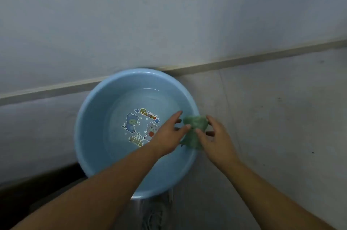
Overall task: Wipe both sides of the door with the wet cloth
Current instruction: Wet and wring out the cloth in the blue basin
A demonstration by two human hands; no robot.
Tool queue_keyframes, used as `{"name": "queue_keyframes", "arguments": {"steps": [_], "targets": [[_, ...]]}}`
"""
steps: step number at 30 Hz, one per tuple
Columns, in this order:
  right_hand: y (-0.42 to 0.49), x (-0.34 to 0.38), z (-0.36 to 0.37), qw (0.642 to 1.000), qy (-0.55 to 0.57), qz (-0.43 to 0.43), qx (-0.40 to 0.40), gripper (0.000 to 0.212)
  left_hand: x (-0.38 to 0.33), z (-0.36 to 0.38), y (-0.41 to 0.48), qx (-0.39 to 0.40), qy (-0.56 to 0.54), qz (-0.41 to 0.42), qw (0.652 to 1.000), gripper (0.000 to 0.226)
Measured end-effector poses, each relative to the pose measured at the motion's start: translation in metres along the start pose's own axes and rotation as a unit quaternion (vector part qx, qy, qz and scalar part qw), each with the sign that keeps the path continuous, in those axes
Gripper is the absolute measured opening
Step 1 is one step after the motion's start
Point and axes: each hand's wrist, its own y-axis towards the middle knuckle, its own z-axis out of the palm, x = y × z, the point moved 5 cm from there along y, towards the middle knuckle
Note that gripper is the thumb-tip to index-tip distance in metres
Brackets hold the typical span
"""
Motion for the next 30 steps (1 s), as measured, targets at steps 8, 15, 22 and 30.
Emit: {"name": "queue_keyframes", "arguments": {"steps": [8,15,22,30], "targets": [[0.007,0.003,0.003,0.995,-0.041,-0.037,-0.086,0.022,0.019,0.008,0.012,-0.009,-0.047,0.045,0.998,0.022],[0.018,0.053,0.049,0.99,-0.055,-0.129,-0.028,0.02,0.031,-0.058,-0.016,-0.153,-0.21,0.059,0.964,0.03],[0.061,0.024,0.143,0.974,-0.211,-0.066,0.055,0.025,0.089,-0.106,0.006,-0.269,-0.01,-0.025,0.963,0.012],[0.066,0.004,0.169,0.939,-0.324,-0.053,0.102,0.042,0.117,-0.098,0.02,-0.238,0.159,-0.081,0.955,0.031]]}}
